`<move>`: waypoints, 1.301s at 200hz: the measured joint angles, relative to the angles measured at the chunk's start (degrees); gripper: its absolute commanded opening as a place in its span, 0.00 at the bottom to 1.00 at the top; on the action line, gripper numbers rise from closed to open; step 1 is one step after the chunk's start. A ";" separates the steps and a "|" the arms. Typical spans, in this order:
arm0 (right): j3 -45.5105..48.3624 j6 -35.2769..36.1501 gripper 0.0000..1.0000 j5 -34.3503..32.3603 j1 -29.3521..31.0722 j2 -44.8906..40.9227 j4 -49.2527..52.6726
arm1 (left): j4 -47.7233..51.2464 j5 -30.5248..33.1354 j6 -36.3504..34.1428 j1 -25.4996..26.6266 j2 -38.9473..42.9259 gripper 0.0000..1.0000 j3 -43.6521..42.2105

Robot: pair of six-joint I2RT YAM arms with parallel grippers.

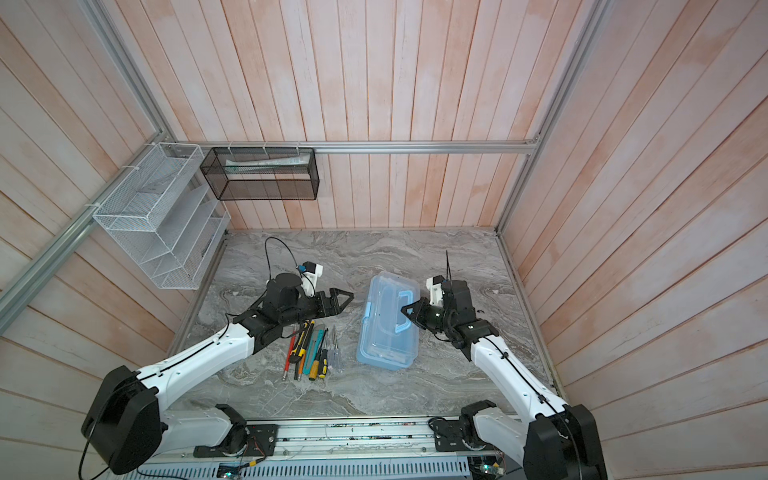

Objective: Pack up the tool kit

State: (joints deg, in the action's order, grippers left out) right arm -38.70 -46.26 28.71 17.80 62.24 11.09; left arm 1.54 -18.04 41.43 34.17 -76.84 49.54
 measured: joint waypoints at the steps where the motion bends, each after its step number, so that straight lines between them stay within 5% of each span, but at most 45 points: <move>1: -0.09 0.13 0.00 -0.11 -0.02 0.00 0.20 | 0.09 0.00 0.09 0.07 -0.15 1.00 0.15; 54: -1.09 5.68 0.00 -0.79 -5.60 -1.46 6.36 | 4.15 0.61 3.28 5.25 -7.80 1.00 8.81; 150: -3.98 14.51 0.00 -17.75 -6.51 1.88 19.89 | 7.08 0.48 2.32 9.73 -14.34 1.00 17.79; 260: -4.35 18.95 0.00 -8.98 -4.11 2.89 15.39 | 16.63 2.49 2.16 11.80 -18.18 1.00 30.38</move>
State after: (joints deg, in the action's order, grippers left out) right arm -43.05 -27.31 19.73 13.69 65.12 26.48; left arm 18.17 -15.55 43.59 45.98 -95.02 79.92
